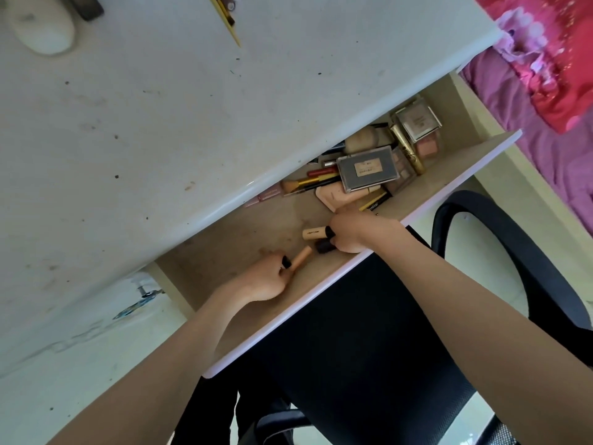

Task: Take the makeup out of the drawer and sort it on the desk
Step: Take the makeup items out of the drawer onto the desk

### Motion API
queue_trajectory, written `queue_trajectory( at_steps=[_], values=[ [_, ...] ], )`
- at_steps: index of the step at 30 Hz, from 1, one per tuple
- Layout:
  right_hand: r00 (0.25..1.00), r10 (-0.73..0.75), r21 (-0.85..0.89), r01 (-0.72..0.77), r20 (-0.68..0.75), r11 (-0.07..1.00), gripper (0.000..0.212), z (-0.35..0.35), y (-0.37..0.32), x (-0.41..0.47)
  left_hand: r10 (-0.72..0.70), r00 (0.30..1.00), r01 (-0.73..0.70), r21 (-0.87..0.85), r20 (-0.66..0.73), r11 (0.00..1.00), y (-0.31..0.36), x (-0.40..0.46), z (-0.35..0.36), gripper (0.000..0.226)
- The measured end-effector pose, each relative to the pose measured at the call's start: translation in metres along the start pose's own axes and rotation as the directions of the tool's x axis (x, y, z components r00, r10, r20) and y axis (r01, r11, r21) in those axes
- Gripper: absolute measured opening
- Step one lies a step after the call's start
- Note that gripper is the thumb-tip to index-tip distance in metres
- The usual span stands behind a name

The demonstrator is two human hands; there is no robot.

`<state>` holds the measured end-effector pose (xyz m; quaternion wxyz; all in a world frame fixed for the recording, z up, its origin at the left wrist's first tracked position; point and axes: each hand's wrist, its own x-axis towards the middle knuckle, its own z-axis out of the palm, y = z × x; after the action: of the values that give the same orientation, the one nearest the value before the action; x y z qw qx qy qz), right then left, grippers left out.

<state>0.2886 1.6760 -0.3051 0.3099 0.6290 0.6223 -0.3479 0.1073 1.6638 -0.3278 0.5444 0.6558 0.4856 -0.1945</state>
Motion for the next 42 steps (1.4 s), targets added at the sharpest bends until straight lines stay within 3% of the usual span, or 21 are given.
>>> queue_trajectory(
  at_steps=[4,7,9,11,13,15,17,20,22,25,28,30,36,41,42],
  values=[
    [0.996,0.024,0.175,-0.01,-0.081,0.985,0.035,-0.002,0.001,-0.018,0.025,1.0,-0.025,-0.073,0.0,0.997,0.008,-0.024,-0.012,0.017],
    [0.993,-0.007,0.436,0.057,-0.116,0.898,0.033,-0.007,0.007,-0.043,0.067,0.998,-0.061,-0.213,0.019,0.975,0.016,-0.044,-0.025,0.017],
    [0.985,-0.069,0.653,0.156,-0.157,0.741,0.025,-0.012,0.012,-0.062,0.106,0.994,-0.096,-0.409,0.001,0.907,0.024,-0.059,-0.037,0.012],
    [0.97,-0.109,0.857,0.244,-0.218,0.454,0.015,-0.017,0.014,-0.077,0.132,0.988,-0.153,-0.557,-0.077,0.817,0.033,-0.07,-0.054,0.01],
    [0.959,-0.077,0.945,0.283,-0.273,0.162,0.017,-0.026,0.011,-0.083,0.104,0.978,-0.2,-0.653,-0.183,0.73,0.039,-0.078,-0.074,0.009],
    [0.944,-0.02,0.945,0.328,-0.328,0.001,0.019,-0.045,0.002,-0.081,0.053,0.964,-0.224,-0.689,-0.26,0.689,0.044,-0.081,-0.099,0.01],
    [0.926,0.053,0.923,0.377,-0.374,-0.069,0.02,-0.072,-0.014,-0.073,-0.002,0.945,-0.247,-0.721,-0.326,0.648,0.048,-0.078,-0.128,0.008],
    [0.878,0.172,0.894,0.447,-0.447,0.04,0.018,-0.117,-0.04,-0.055,-0.099,0.9,-0.282,-0.742,-0.424,0.608,0.055,-0.066,-0.173,0.001],
    [0.858,0.246,0.893,0.435,-0.451,0.119,0.018,-0.143,-0.052,-0.037,-0.169,0.856,-0.297,-0.732,-0.489,0.613,0.056,-0.048,-0.204,0.011],
    [0.817,0.338,0.873,0.366,-0.467,0.321,0.016,-0.177,-0.063,-0.007,-0.234,0.791,-0.257,-0.654,-0.566,0.712,0.054,-0.02,-0.24,0.011],
    [0.769,0.336,0.764,0.289,-0.544,0.576,0.019,-0.205,-0.077,0.019,-0.243,0.753,-0.208,-0.572,-0.611,0.794,0.06,-0.002,-0.261,0.02],
    [0.728,0.333,0.681,0.245,-0.599,0.69,0.022,-0.22,-0.09,0.035,-0.257,0.698,-0.189,-0.518,-0.668,0.834,0.064,0.007,-0.274,0.02],
    [0.644,0.372,0.552,0.093,-0.668,0.829,0.031,-0.246,-0.117,0.07,-0.221,0.618,-0.215,-0.433,-0.754,0.875,0.068,0.029,-0.304,0.024],
    [0.606,0.328,0.525,0.176,-0.724,0.833,0.031,-0.26,-0.115,0.081,-0.172,0.626,-0.277,-0.423,-0.76,0.863,0.065,0.041,-0.324,0.018],
    [0.606,0.338,0.548,0.197,-0.72,0.813,0.031,-0.262,-0.114,0.081,-0.155,0.624,-0.296,-0.416,-0.766,0.86,0.064,0.043,-0.325,0.008]
  ],
)
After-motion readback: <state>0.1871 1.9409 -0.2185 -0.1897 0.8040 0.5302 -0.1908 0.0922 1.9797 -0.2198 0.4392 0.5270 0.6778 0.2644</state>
